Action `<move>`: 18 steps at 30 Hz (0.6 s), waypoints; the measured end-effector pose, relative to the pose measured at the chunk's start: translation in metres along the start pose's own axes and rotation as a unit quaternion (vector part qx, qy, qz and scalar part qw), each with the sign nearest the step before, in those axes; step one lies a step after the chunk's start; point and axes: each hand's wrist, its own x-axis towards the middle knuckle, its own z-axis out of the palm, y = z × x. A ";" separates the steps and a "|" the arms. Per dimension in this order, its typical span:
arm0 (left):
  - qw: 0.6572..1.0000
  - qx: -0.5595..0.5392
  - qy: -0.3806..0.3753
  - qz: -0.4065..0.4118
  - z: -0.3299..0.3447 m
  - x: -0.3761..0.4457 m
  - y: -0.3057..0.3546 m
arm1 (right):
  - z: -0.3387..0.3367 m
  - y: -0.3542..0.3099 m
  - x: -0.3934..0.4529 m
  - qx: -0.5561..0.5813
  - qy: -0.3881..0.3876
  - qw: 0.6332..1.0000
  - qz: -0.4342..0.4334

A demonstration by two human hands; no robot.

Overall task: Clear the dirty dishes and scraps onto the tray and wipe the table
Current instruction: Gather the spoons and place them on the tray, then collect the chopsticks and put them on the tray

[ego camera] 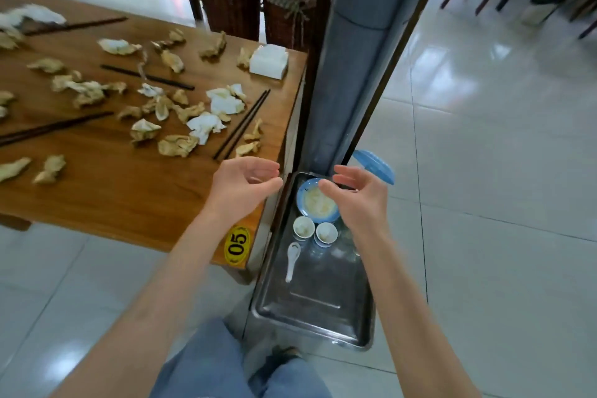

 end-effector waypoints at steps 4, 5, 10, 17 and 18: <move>0.999 -0.018 0.024 0.019 -0.053 -0.013 0.001 | 0.031 -0.032 -0.015 -0.029 -0.038 0.998 -0.046; 0.999 -0.024 0.030 0.022 -0.068 -0.016 0.000 | 0.042 -0.039 -0.019 -0.032 -0.051 0.997 -0.054; 0.997 -0.026 0.056 0.038 -0.158 -0.028 -0.013 | 0.117 -0.069 -0.045 -0.046 -0.106 0.990 -0.082; 0.996 -0.009 0.078 0.030 -0.306 -0.024 -0.059 | 0.247 -0.112 -0.080 -0.045 -0.113 0.989 -0.088; 0.996 -0.009 0.079 0.028 -0.325 -0.022 -0.065 | 0.266 -0.117 -0.085 -0.044 -0.113 0.989 -0.083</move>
